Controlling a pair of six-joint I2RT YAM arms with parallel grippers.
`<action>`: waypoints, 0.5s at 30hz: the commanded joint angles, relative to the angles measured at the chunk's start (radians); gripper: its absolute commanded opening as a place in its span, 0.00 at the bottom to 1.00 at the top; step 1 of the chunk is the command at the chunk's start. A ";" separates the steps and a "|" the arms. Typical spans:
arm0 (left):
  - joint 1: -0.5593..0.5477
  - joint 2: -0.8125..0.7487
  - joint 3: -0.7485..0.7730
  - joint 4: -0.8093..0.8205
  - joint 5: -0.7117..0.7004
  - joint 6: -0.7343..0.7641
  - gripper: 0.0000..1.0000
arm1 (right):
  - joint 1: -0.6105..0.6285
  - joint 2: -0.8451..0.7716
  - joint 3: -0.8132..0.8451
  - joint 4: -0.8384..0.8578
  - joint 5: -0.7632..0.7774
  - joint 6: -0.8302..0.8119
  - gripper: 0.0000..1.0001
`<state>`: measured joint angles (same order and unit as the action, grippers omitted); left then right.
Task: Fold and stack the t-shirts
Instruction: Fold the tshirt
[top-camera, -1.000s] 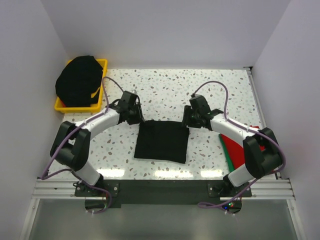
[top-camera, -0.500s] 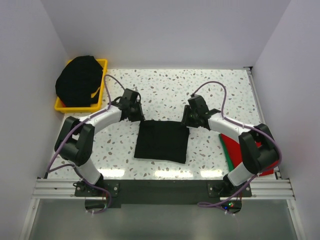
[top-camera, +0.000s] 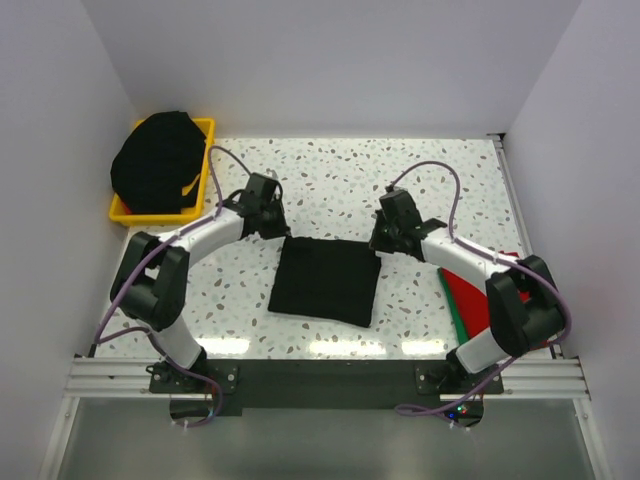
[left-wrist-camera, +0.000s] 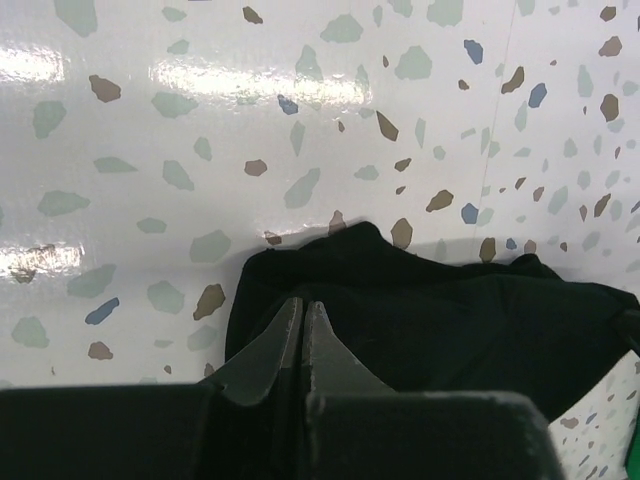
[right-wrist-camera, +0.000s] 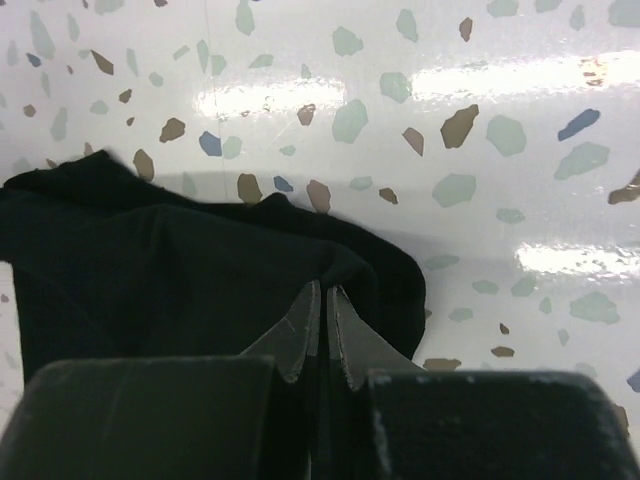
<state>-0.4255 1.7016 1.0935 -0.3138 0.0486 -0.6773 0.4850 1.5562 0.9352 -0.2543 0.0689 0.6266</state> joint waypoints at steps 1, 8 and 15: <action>0.007 -0.037 0.055 0.033 -0.010 -0.005 0.00 | -0.003 -0.122 -0.021 -0.003 0.072 -0.002 0.00; 0.014 0.085 0.169 0.010 -0.021 -0.005 0.00 | -0.049 -0.144 -0.107 0.013 0.083 0.001 0.00; 0.030 0.243 0.323 0.016 -0.044 0.024 0.00 | -0.094 -0.079 -0.142 0.047 0.085 -0.010 0.00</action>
<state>-0.4244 1.8908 1.3216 -0.3172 0.0486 -0.6781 0.4129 1.4586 0.8047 -0.2367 0.1123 0.6270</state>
